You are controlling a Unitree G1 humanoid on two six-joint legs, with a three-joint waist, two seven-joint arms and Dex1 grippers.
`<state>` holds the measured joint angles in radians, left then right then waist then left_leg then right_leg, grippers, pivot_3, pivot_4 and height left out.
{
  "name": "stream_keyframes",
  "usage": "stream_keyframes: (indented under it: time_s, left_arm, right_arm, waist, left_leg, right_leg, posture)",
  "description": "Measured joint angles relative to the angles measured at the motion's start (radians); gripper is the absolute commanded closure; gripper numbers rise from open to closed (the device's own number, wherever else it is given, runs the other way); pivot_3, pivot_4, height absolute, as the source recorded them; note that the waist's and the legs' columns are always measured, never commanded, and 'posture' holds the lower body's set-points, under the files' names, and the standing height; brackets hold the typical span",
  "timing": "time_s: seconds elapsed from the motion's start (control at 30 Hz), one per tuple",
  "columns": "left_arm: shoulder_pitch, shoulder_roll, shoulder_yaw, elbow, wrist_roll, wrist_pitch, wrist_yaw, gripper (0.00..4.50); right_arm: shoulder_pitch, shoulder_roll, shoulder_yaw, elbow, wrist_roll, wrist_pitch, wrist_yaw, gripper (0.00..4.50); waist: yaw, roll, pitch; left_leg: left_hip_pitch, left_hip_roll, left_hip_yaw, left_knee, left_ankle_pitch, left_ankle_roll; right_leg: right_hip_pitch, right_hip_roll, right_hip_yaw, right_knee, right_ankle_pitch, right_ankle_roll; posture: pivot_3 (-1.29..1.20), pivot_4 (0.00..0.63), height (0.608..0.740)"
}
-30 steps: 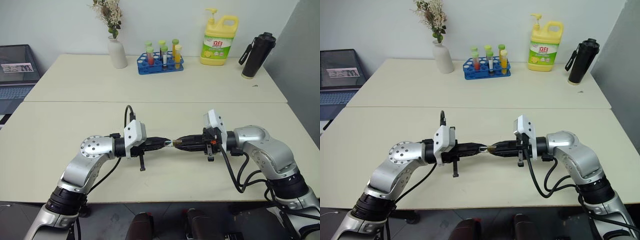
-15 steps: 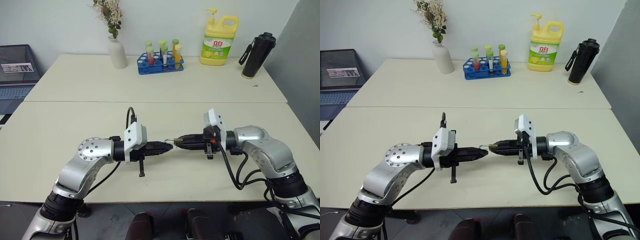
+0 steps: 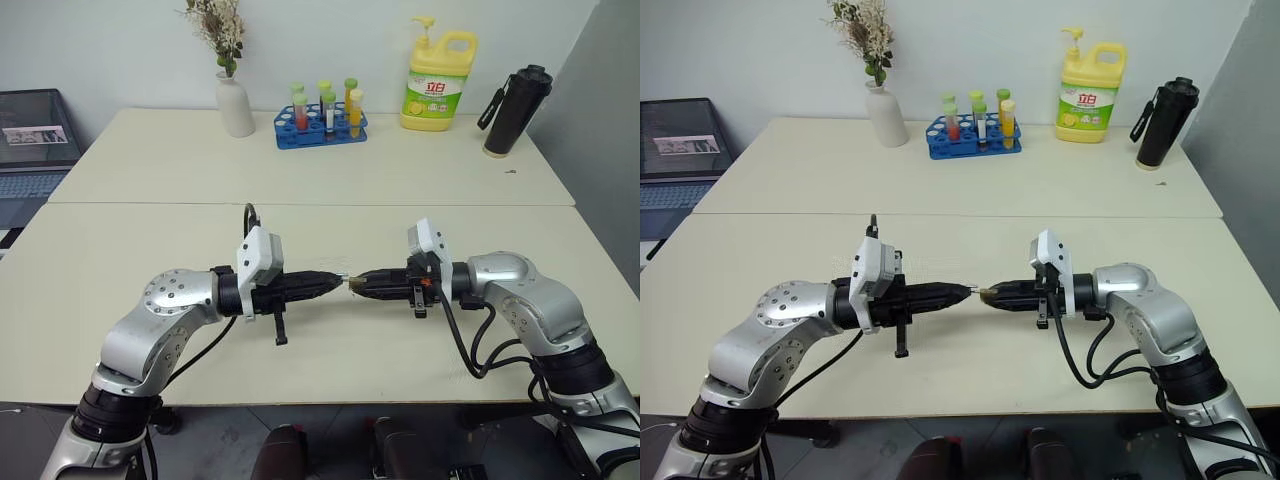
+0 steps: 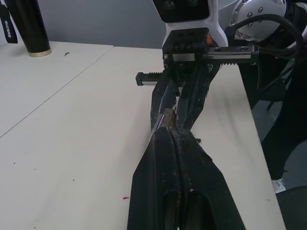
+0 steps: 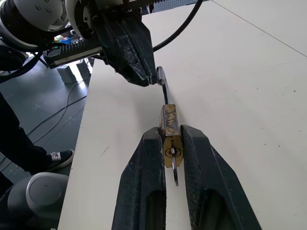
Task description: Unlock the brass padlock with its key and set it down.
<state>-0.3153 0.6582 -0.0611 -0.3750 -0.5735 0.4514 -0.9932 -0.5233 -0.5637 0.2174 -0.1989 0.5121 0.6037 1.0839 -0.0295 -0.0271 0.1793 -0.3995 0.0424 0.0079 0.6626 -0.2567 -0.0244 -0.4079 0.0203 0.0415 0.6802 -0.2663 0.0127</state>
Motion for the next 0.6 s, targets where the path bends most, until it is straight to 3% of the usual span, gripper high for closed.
stream_keyframes:
  time_s: [0.4,0.53,0.6]
  left_arm:
    - [0.004,0.004,0.001,-0.002,0.006,-0.004,0.001,4.5]
    - [0.069,0.048,0.017,-0.018,0.068,-0.072,-0.001,4.5]
    - [0.098,0.06,0.045,0.019,0.135,-0.168,0.001,4.1]
  right_arm:
    - [0.0,0.0,0.0,0.0,-0.008,-0.006,0.005,4.35]
    - [-0.003,0.018,-0.018,0.029,0.025,0.069,-0.021,4.35]
    - [-0.006,0.018,-0.038,0.063,0.041,0.118,-0.034,4.35]
  waist:
    - [0.0,0.0,0.0]
    - [-0.003,0.0,0.0]
    - [0.0,0.0,0.0]
  left_leg:
    - [0.0,0.0,0.0,0.0,0.0,0.0]
    - [0.0,0.001,0.001,0.0,0.0,0.0]
    - [0.0,0.001,0.0,0.0,0.0,0.0]
  right_leg:
    - [0.0,0.0,0.0,0.0,0.0,0.0]
    - [0.0,-0.002,0.001,0.0,0.0,0.0]
    - [0.0,-0.002,0.0,0.0,0.0,-0.001]
  posture:
    - [0.0,0.15,0.74]
    - [0.0,0.15,0.74]
    - [0.0,0.15,0.74]
